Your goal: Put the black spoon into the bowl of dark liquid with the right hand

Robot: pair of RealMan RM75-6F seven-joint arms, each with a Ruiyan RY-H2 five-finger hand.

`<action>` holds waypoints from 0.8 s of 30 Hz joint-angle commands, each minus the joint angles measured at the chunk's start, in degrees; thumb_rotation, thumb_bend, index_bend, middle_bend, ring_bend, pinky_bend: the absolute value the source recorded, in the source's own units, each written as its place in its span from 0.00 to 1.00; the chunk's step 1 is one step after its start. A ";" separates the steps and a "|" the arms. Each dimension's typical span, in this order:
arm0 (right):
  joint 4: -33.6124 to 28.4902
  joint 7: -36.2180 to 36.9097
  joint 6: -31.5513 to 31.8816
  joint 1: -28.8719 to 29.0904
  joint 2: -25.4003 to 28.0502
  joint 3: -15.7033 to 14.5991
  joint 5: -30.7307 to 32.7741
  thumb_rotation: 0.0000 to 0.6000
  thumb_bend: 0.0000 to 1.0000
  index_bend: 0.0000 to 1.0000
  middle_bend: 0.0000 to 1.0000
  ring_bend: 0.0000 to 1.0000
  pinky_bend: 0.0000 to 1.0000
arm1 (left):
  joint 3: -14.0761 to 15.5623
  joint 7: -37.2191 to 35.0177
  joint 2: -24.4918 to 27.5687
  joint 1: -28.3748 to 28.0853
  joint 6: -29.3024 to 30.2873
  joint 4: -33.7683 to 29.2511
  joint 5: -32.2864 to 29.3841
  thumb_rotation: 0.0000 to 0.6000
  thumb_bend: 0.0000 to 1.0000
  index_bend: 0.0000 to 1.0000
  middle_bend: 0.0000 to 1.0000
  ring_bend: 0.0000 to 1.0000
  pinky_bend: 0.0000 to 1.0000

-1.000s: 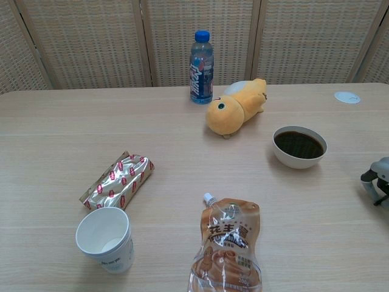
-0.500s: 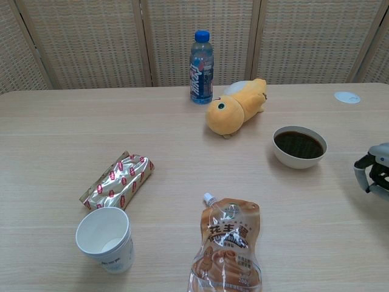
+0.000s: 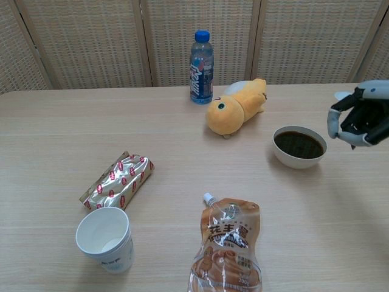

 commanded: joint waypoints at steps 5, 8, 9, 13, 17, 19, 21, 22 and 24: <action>-3.12 9.86 -8.10 5.72 2.89 5.41 3.68 1.00 0.88 0.75 0.89 0.89 0.99 | -0.02 -0.19 -0.04 -0.01 -0.24 0.11 -0.26 1.00 0.23 0.00 0.00 0.00 0.00; -2.01 10.93 -10.14 7.60 2.07 6.04 5.12 1.00 0.88 0.75 0.89 0.89 0.99 | 0.03 -0.29 -0.08 0.08 -0.35 0.29 -0.48 1.00 0.23 0.00 0.00 0.00 0.00; -1.31 11.29 -11.02 8.45 1.57 6.27 5.94 1.00 0.88 0.75 0.89 0.89 0.99 | 0.06 -0.34 -0.10 0.12 -0.44 0.39 -0.60 1.00 0.23 0.00 0.00 0.00 0.00; 2.12 10.60 -12.80 11.14 -0.70 6.24 8.72 1.00 0.88 0.75 0.89 0.89 0.99 | 0.07 -0.53 -0.12 0.19 -0.75 0.71 -1.07 1.00 0.23 0.00 0.00 0.00 0.00; 5.75 9.38 -14.19 13.60 -3.37 5.58 12.26 1.00 0.88 0.75 0.89 0.89 0.99 | 0.05 -0.70 -0.15 0.35 -0.83 1.01 -1.47 1.00 0.23 0.00 0.00 0.00 0.00; 7.01 8.78 -14.50 14.37 -4.31 5.17 13.52 1.00 0.88 0.75 0.89 0.89 0.99 | 0.08 -0.75 -0.12 0.42 -0.84 1.11 -1.57 1.00 0.23 0.00 0.00 0.00 0.00; 8.59 7.96 -14.97 15.22 -5.44 4.51 14.78 1.00 0.88 0.75 0.89 0.89 0.99 | 0.09 -0.79 -0.11 0.47 -0.88 1.20 -1.67 1.00 0.23 0.00 0.00 0.00 0.00; 9.69 7.43 -15.34 15.79 -6.26 4.01 15.75 1.00 0.88 0.75 0.89 0.89 0.99 | 0.08 -0.83 -0.11 0.47 -0.93 1.22 -1.72 1.00 0.23 0.00 0.00 0.00 0.00; 11.42 6.29 -15.79 16.69 -7.45 3.08 17.06 1.00 0.88 0.75 0.89 0.89 0.99 | 0.08 -0.83 -0.13 0.44 -1.03 1.24 -1.75 1.00 0.23 0.00 0.00 0.00 0.00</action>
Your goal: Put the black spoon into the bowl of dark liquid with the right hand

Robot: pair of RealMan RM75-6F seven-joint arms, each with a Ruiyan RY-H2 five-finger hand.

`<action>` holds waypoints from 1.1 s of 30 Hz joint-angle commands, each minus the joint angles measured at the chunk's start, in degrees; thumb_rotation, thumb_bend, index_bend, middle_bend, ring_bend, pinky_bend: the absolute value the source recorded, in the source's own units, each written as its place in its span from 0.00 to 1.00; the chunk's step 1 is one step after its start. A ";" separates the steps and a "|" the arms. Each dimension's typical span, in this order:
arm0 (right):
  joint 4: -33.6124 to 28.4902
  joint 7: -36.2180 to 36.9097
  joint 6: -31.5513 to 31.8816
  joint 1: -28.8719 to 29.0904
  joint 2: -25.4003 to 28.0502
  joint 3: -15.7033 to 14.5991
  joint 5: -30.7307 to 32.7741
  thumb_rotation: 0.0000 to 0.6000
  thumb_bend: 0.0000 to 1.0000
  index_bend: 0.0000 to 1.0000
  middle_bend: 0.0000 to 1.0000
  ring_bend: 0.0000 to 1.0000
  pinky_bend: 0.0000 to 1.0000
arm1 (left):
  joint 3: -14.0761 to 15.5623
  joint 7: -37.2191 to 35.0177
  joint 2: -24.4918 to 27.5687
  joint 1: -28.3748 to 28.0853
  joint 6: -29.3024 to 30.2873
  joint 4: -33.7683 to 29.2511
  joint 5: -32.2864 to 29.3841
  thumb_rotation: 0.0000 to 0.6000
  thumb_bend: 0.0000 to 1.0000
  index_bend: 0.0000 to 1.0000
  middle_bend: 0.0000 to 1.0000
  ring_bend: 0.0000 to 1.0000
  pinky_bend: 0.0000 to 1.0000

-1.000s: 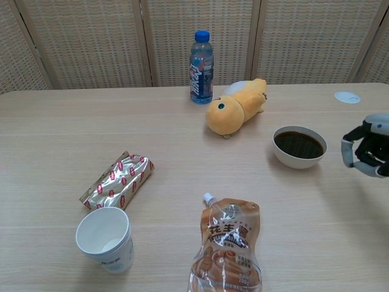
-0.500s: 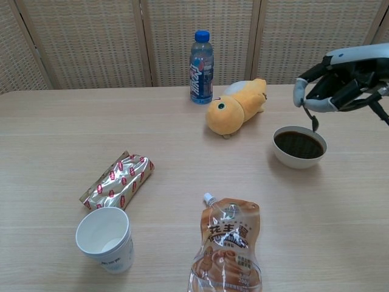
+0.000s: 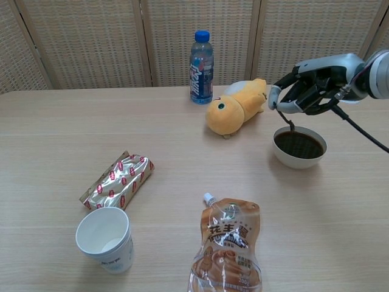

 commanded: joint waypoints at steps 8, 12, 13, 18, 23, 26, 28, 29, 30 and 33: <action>6.96 -5.17 -2.27 3.74 -4.77 -4.67 6.35 1.00 0.88 0.75 0.89 0.89 0.99 | -0.05 0.35 -0.08 -0.11 -0.20 -0.22 0.01 1.00 0.23 0.00 0.00 0.00 0.00; 9.21 -6.47 -2.59 4.38 -5.92 -6.15 8.58 1.00 0.88 0.75 0.89 0.89 0.99 | -0.02 0.61 -0.06 -0.15 -0.34 -0.38 0.02 1.00 0.23 0.00 0.00 0.00 0.00; 9.76 -6.68 -2.73 4.54 -6.15 -6.40 9.19 1.00 0.88 0.75 0.89 0.89 0.99 | -0.03 0.73 -0.05 -0.15 -0.34 -0.42 -0.01 1.00 0.23 0.00 0.00 0.00 0.00; 12.01 -7.72 -3.15 5.29 -6.75 -7.12 11.14 1.00 0.88 0.75 0.89 0.89 0.99 | -0.06 1.10 0.03 -0.19 -0.44 -0.74 -0.07 1.00 0.23 0.00 0.00 0.00 0.00; 15.23 -8.96 -3.79 6.67 -7.67 -7.47 13.11 1.00 0.88 0.75 0.89 0.89 0.99 | -0.06 1.53 0.04 -0.05 -0.45 -0.96 -0.38 1.00 0.23 0.00 0.00 0.00 0.00; 16.56 -9.71 -4.02 7.64 -8.46 -7.51 14.16 1.00 0.88 0.75 0.89 0.89 0.99 | -0.01 1.68 0.05 0.09 -0.51 -1.00 -0.63 1.00 0.23 0.00 0.00 0.00 0.00; 17.01 -10.13 -4.02 8.10 -8.79 -7.52 14.63 1.00 0.88 0.75 0.89 0.89 0.99 | 0.02 1.76 0.06 0.12 -0.62 -0.99 -0.77 1.00 0.23 0.00 0.00 0.00 0.00; 17.18 -10.32 -4.07 8.36 -8.95 -7.50 14.93 1.00 0.88 0.75 0.89 0.89 0.99 | 0.03 1.78 0.07 0.13 -0.67 -1.00 -0.83 1.00 0.23 0.00 0.00 0.00 0.00; 17.29 -10.53 -4.10 8.60 -9.07 -7.49 15.20 1.00 0.88 0.75 0.89 0.89 0.99 | 0.03 1.78 0.06 0.14 -0.69 -1.00 -0.88 1.00 0.23 0.00 0.00 0.00 0.00; 17.37 -11.20 -4.11 9.30 -9.40 -7.54 15.80 1.00 0.88 0.75 0.89 0.89 0.99 | -0.04 1.76 0.03 0.13 -0.77 -0.96 -1.00 1.00 0.23 0.00 0.00 0.00 0.00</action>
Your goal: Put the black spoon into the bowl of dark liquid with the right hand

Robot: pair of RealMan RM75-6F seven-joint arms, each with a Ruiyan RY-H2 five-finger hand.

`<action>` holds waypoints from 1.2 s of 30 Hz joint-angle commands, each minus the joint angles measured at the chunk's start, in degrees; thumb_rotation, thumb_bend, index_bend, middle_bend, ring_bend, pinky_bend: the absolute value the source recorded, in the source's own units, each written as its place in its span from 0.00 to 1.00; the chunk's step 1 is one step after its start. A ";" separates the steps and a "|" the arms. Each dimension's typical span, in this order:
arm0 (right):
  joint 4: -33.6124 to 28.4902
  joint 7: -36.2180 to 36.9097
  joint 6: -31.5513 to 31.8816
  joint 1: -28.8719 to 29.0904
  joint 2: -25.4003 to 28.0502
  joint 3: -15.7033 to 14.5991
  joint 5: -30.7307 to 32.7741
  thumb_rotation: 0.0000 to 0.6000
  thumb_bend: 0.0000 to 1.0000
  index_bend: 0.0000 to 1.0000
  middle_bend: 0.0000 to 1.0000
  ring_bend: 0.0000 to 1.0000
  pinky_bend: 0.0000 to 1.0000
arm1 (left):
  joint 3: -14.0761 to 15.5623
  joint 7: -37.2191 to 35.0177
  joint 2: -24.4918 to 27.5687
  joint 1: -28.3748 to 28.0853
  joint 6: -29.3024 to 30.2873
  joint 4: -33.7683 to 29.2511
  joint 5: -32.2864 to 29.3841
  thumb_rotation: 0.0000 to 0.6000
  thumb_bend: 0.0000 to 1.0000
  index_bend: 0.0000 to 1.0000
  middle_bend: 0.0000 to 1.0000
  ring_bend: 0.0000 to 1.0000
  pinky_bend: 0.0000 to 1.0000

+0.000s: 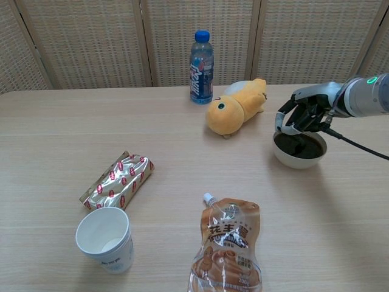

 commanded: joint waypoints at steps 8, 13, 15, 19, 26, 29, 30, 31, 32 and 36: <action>-1.76 -1.93 0.20 1.28 -0.61 -0.81 1.14 1.00 0.88 0.75 0.89 0.89 0.99 | -0.03 -0.25 -0.24 -0.08 -0.29 0.31 -0.10 1.00 0.23 0.00 0.00 0.00 0.00; -4.05 -2.94 1.01 0.74 0.23 -1.97 0.86 1.00 0.88 0.75 0.89 0.89 0.99 | -0.08 -0.50 -0.26 -0.13 -0.35 0.53 -0.05 1.00 0.23 0.00 0.00 0.00 0.00; -4.67 -3.10 1.16 0.41 0.66 -2.37 0.85 1.00 0.88 0.75 0.89 0.89 0.99 | -0.13 -0.55 -0.24 -0.19 -0.36 0.55 -0.01 1.00 0.23 0.00 0.00 0.00 0.00; -4.12 -3.17 1.19 -0.09 1.02 -2.93 1.15 1.00 0.88 0.75 0.89 0.89 0.99 | -0.12 -0.45 -0.27 -0.32 -0.45 0.40 0.21 1.00 0.23 0.00 0.00 0.00 0.00; -0.93 -2.93 0.20 0.54 0.43 -2.23 1.77 1.00 0.88 0.75 0.89 0.89 0.99 | -0.02 0.29 -0.17 -0.22 -0.58 -0.24 -0.07 1.00 0.23 0.00 0.00 0.00 0.00; 0.23 -2.91 -0.49 1.17 -0.02 -1.78 1.96 1.00 0.88 0.75 0.89 0.89 0.99 | 0.02 0.61 -0.17 -0.19 -0.58 -0.61 -0.10 1.00 0.23 0.00 0.00 0.00 0.00; 0.40 -2.97 -0.57 1.31 -0.08 -1.72 1.96 1.00 0.88 0.75 0.89 0.89 0.99 | 0.02 0.66 -0.16 -0.17 -0.56 -0.66 -0.11 1.00 0.23 0.00 0.00 0.00 0.00; 0.52 -3.05 -0.64 1.53 -0.18 -1.60 1.96 1.00 0.88 0.75 0.89 0.89 0.99 | 0.01 0.74 -0.12 -0.15 -0.54 -0.70 -0.15 1.00 0.23 0.00 0.00 0.00 0.00; 0.54 -3.05 -0.70 1.68 -0.25 -1.47 2.01 1.00 0.88 0.75 0.89 0.89 0.99 | -0.01 0.79 -0.10 -0.13 -0.51 -0.74 -0.19 1.00 0.23 0.00 0.00 0.00 0.00; 0.41 -3.37 -0.65 2.24 -0.51 -1.28 2.06 1.00 0.88 0.75 0.89 0.89 0.99 | 0.04 0.82 -0.02 -0.11 -0.59 -0.82 -0.25 1.00 0.23 0.00 0.00 0.00 0.00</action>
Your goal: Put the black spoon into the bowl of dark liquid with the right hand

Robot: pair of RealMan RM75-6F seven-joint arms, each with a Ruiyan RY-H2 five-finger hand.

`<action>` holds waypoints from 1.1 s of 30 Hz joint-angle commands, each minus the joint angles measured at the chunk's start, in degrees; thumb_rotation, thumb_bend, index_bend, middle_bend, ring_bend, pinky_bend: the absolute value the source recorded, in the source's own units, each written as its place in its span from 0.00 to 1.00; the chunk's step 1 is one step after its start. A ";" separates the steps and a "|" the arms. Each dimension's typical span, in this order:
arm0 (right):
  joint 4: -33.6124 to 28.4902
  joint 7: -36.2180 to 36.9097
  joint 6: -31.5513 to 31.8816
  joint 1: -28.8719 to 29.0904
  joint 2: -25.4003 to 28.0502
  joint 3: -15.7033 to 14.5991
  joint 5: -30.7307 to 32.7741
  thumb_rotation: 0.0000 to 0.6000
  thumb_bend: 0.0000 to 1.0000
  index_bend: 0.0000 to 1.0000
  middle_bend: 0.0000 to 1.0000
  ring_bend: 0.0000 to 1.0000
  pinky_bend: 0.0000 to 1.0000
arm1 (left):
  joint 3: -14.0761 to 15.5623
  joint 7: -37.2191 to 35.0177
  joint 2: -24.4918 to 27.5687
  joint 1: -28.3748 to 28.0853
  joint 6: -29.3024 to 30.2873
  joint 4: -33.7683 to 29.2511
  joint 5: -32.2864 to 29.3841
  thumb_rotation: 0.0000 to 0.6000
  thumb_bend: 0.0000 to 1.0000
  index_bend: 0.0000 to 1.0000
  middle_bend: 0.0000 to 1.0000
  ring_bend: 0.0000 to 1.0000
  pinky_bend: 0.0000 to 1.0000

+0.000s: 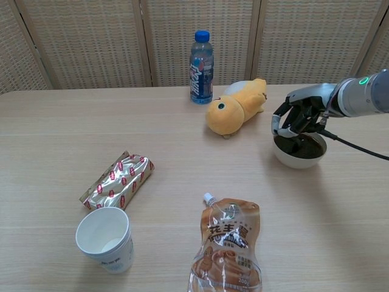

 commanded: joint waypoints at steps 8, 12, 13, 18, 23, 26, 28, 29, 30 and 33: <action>-3.34 -1.15 0.19 0.29 0.55 -0.95 -0.67 1.00 0.88 0.75 0.89 0.89 0.99 | 0.14 -0.53 -0.12 0.17 0.10 0.38 0.13 1.00 0.23 0.00 0.00 0.00 0.00; -4.78 -1.43 0.71 -0.57 1.77 -2.17 -0.65 1.00 0.88 0.75 0.89 0.89 0.99 | 0.10 -0.94 -0.39 -0.02 -0.04 0.64 0.39 1.00 0.23 0.00 0.00 0.00 0.00; -4.67 -1.43 0.79 -0.66 1.84 -2.31 -0.51 1.00 0.88 0.75 0.89 0.89 0.99 | 0.09 -0.94 -0.41 -0.06 -0.05 0.69 0.44 1.00 0.23 0.00 0.00 0.00 0.00; -2.75 -1.20 0.83 -0.67 1.61 -2.36 0.38 1.00 0.88 0.75 0.89 0.89 0.99 | -0.02 -0.82 -0.42 -0.13 -0.04 0.65 0.43 1.00 0.23 0.00 0.00 0.00 0.00; -0.66 -1.19 0.35 -0.01 0.91 -2.01 1.06 1.00 0.88 0.75 0.89 0.89 0.99 | -0.06 -0.54 -0.38 -0.18 -0.14 0.43 0.30 1.00 0.23 0.00 0.00 0.00 0.00; 0.52 -1.40 -0.08 0.65 0.40 -1.81 1.38 1.00 0.88 0.75 0.89 0.89 0.99 | -0.11 -0.34 -0.32 -0.19 -0.17 0.28 0.16 1.00 0.23 0.00 0.00 0.00 0.00; 1.35 -1.67 -0.28 1.28 -0.06 -1.66 1.63 1.00 0.88 0.75 0.89 0.89 0.99 | -0.09 -0.21 -0.27 -0.10 -0.09 0.19 0.09 1.00 0.23 0.00 0.00 0.00 0.00; 1.58 -1.81 -0.35 1.56 -0.24 -1.61 1.73 1.00 0.88 0.75 0.89 0.89 0.99 | -0.08 -0.19 -0.24 -0.07 -0.07 0.17 0.05 1.00 0.23 0.00 0.00 0.00 0.00; 1.67 -2.02 -0.35 1.99 -0.49 -1.43 1.79 1.00 0.88 0.75 0.89 0.89 0.99 | -0.05 -0.17 -0.21 -0.01 -0.09 0.15 -0.05 1.00 0.23 0.00 0.00 0.00 0.00; 0.41 -2.47 -0.54 2.74 -0.60 -1.40 1.88 1.00 0.88 0.75 0.89 0.89 0.99 | 0.06 -0.33 -0.23 0.16 -0.03 0.26 -0.12 1.00 0.23 0.00 0.00 0.00 0.00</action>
